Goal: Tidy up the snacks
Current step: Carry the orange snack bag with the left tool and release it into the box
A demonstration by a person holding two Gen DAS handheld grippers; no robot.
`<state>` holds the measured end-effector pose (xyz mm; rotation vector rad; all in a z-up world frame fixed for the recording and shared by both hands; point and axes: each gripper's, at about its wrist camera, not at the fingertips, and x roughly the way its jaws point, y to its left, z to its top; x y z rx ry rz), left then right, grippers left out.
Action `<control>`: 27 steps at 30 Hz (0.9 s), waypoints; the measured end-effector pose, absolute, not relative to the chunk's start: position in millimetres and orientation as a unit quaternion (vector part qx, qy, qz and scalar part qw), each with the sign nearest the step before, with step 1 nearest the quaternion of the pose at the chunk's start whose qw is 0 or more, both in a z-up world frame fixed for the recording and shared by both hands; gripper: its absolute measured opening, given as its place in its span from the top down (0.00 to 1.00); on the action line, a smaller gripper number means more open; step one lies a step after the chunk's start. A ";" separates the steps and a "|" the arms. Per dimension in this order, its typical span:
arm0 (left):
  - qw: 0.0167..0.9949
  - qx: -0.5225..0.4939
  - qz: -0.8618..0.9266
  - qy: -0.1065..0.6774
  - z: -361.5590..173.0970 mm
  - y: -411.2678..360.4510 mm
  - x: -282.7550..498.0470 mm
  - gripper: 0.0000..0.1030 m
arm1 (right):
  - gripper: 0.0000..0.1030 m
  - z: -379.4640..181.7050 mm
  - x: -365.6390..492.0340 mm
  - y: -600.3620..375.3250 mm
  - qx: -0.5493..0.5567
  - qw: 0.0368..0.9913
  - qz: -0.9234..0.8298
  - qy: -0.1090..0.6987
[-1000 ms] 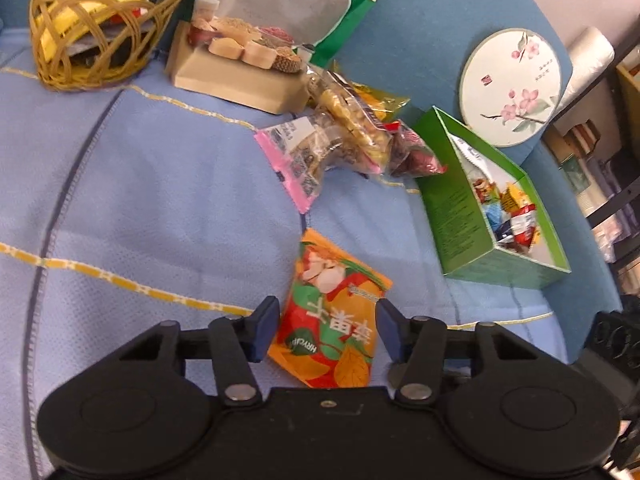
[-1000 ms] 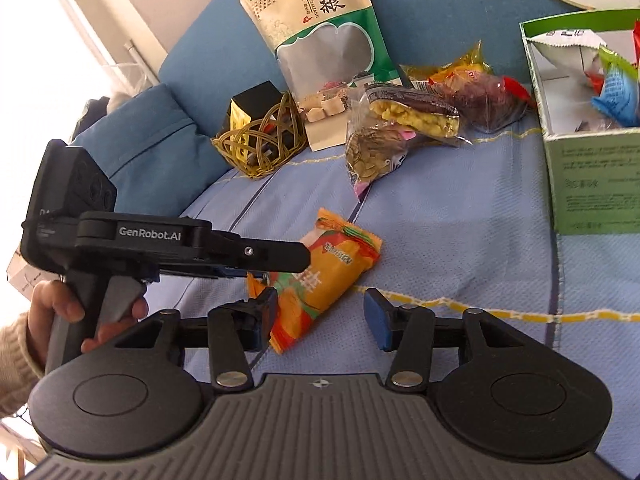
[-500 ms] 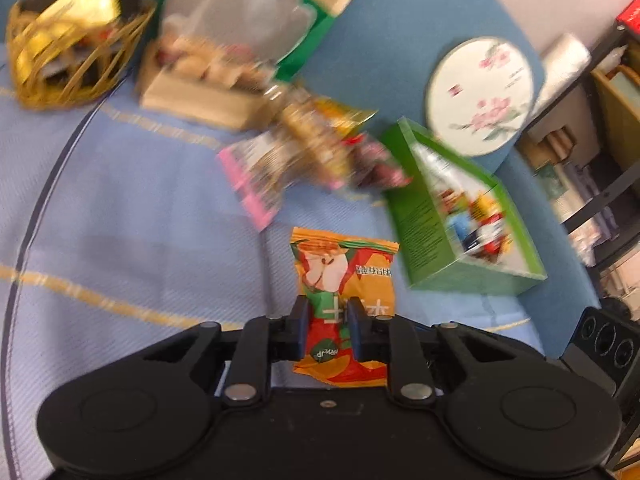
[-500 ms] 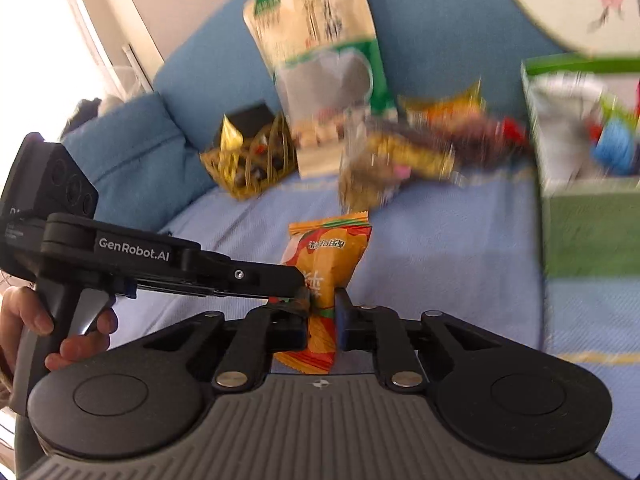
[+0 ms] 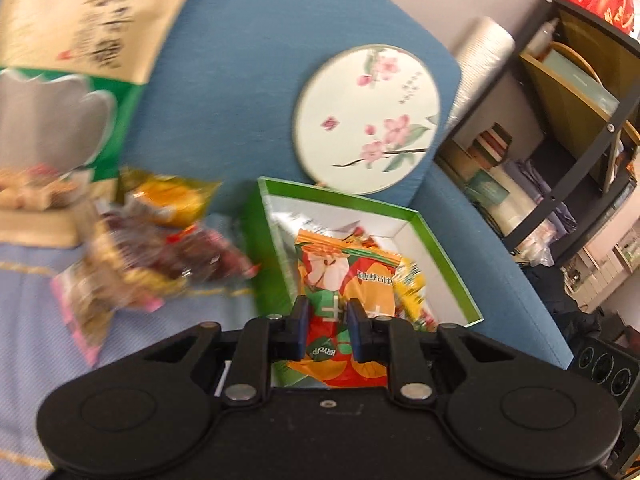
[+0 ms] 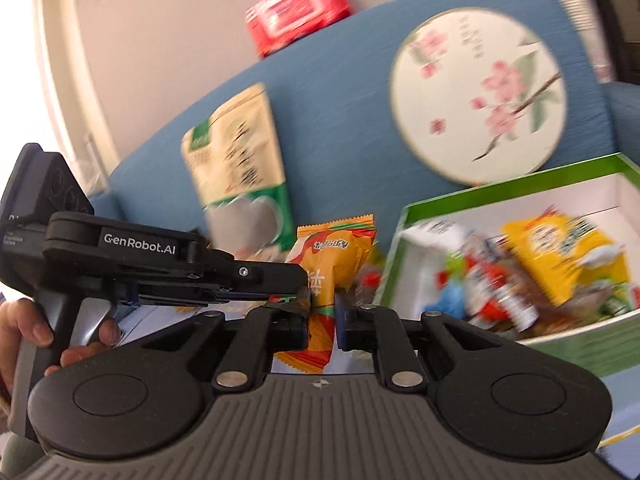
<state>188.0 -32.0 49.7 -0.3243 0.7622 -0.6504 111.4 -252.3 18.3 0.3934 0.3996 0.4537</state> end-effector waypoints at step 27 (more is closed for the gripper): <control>0.842 -0.109 -0.384 0.363 42.8 -213.4 226.1 0.00 | 0.60 11.0 112.3 -384.4 0.228 0.957 -0.003 0.181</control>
